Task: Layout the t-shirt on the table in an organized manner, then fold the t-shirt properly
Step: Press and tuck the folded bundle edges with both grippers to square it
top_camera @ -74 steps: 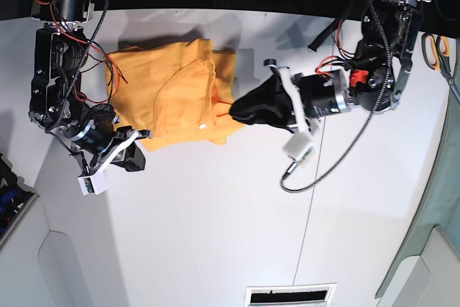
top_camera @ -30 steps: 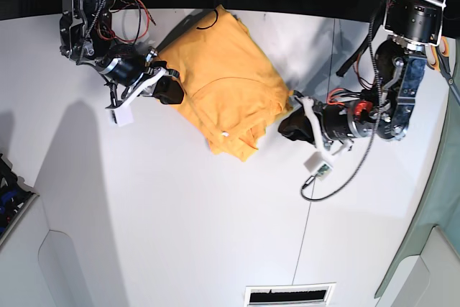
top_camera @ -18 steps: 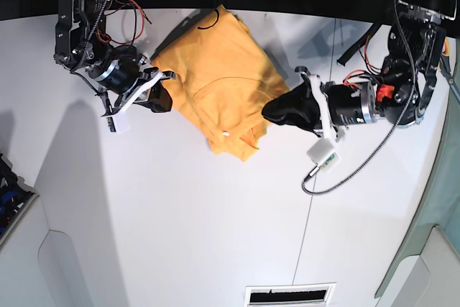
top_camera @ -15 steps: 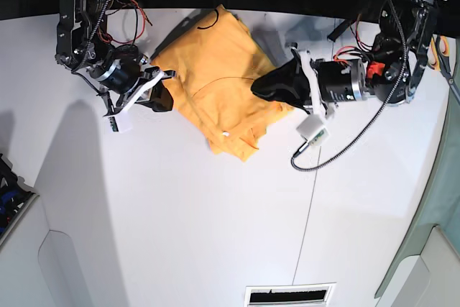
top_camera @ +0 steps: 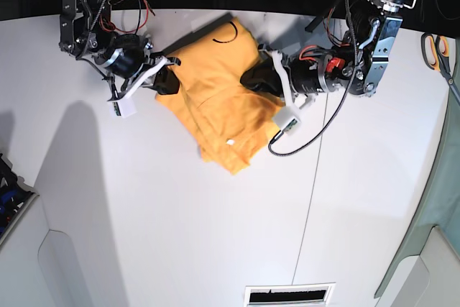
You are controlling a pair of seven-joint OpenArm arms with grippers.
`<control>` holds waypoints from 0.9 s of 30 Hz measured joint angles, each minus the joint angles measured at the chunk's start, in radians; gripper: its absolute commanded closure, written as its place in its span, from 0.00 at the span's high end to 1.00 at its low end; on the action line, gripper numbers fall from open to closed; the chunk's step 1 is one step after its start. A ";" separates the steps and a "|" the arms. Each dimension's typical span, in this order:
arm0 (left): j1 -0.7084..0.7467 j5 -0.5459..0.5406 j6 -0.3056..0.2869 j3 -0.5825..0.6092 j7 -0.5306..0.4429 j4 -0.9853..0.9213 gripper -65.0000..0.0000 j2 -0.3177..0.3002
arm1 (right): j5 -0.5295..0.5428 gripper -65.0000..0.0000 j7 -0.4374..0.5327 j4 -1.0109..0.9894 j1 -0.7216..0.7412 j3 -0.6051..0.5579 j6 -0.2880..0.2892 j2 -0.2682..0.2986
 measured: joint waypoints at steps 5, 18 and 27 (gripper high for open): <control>-0.085 0.027 0.005 -0.003 0.000 -0.028 0.09 -0.002 | 0.055 0.00 -0.001 0.000 -0.061 -0.013 0.000 -0.003; -0.110 0.022 0.005 -0.003 0.000 -0.031 0.09 -0.006 | 0.054 0.00 0.002 0.003 -0.080 -0.122 0.000 -0.016; -0.086 -0.159 0.008 -0.001 0.081 0.118 0.09 -0.126 | 0.003 0.00 -0.057 0.103 -0.080 -0.053 0.005 0.019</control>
